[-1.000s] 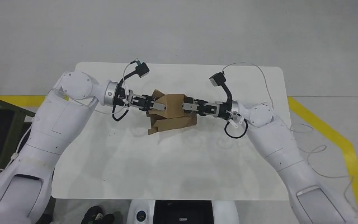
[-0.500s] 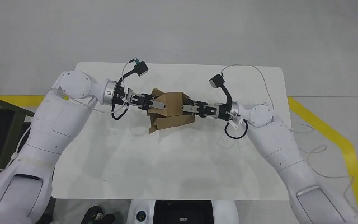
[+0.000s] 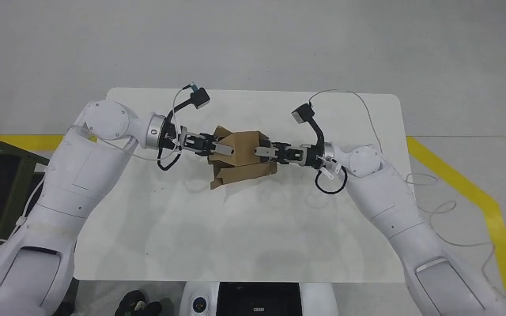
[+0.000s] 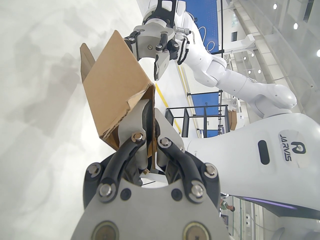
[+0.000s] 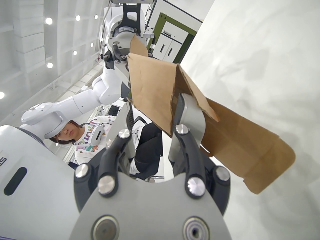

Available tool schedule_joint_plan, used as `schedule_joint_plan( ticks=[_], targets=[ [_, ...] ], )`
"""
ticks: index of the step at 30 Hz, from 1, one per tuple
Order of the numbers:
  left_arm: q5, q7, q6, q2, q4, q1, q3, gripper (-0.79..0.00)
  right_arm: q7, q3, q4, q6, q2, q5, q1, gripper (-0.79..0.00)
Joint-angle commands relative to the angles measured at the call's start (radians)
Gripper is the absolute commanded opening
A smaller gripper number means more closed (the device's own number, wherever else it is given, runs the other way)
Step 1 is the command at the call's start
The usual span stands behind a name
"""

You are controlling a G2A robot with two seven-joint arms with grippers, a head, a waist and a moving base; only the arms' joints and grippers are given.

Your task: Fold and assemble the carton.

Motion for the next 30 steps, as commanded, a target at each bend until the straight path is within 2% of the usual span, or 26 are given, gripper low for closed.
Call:
schedule_joint_plan(
  ticks=[1, 7, 16, 30],
  targets=[
    [0.002, 0.001, 0.000, -0.001, 0.003, 0.000, 0.000, -0.785, 0.014, 0.001, -0.001, -0.003, -0.001, 0.021, -0.001, -0.496],
    [0.010, -0.005, -0.006, -0.002, 0.018, 0.000, -0.001, -0.785, 0.056, 0.016, 0.001, -0.005, 0.000, 0.057, 0.002, -0.511],
    [0.018, -0.007, -0.009, -0.008, 0.031, -0.003, 0.006, -0.785, 0.094, 0.024, -0.028, 0.027, 0.006, 0.034, 0.026, -0.529],
    [-0.001, 0.000, -0.005, -0.018, 0.033, -0.010, 0.010, -0.785, 0.078, 0.011, -0.004, 0.026, -0.003, 0.011, 0.039, -0.554]
  ],
)
